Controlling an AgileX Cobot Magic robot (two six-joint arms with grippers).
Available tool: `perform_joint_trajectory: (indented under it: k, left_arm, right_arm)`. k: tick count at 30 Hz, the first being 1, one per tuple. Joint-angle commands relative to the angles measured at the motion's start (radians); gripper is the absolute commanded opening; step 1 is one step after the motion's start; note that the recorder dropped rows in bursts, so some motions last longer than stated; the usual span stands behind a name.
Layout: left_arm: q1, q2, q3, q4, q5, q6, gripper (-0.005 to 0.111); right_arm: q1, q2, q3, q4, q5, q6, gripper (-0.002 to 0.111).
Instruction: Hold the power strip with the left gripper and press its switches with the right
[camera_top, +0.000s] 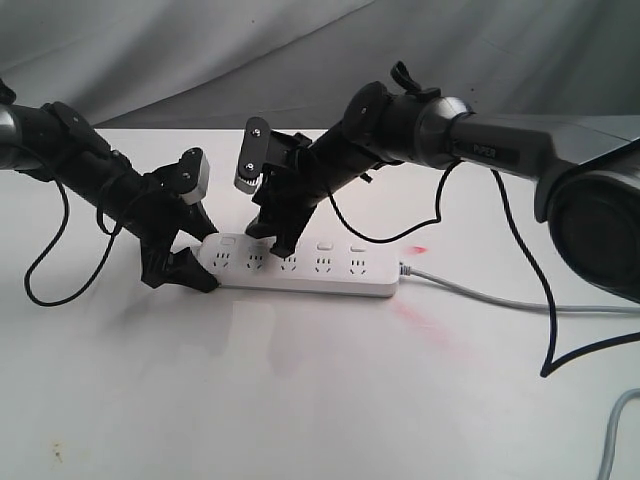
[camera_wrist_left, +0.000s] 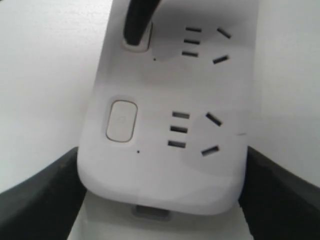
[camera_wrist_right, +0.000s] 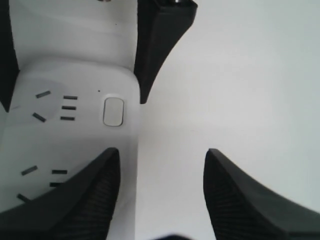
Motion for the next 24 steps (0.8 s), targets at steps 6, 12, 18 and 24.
perform_joint_trajectory:
  k: [6,12,18,24]
  left_arm:
    - [-0.003,0.032,0.017,0.041,0.004,-0.013,0.064]
    - [-0.003,0.032,0.017,0.041,0.004,-0.013,0.064]
    - [-0.003,0.032,0.017,0.041,0.004,-0.013,0.064]
    - [-0.003,0.032,0.017,0.041,0.004,-0.013,0.064]
  right_arm:
    - [-0.009,-0.011,0.004,-0.02,-0.019,-0.003,0.048]
    - [-0.009,0.015,0.004,-0.018,-0.024,-0.003,0.048]
    - [-0.009,0.023,0.004,-0.007,-0.021,-0.003,0.048]
    - [-0.009,0.023,0.004,-0.007,-0.011,-0.003,0.048]
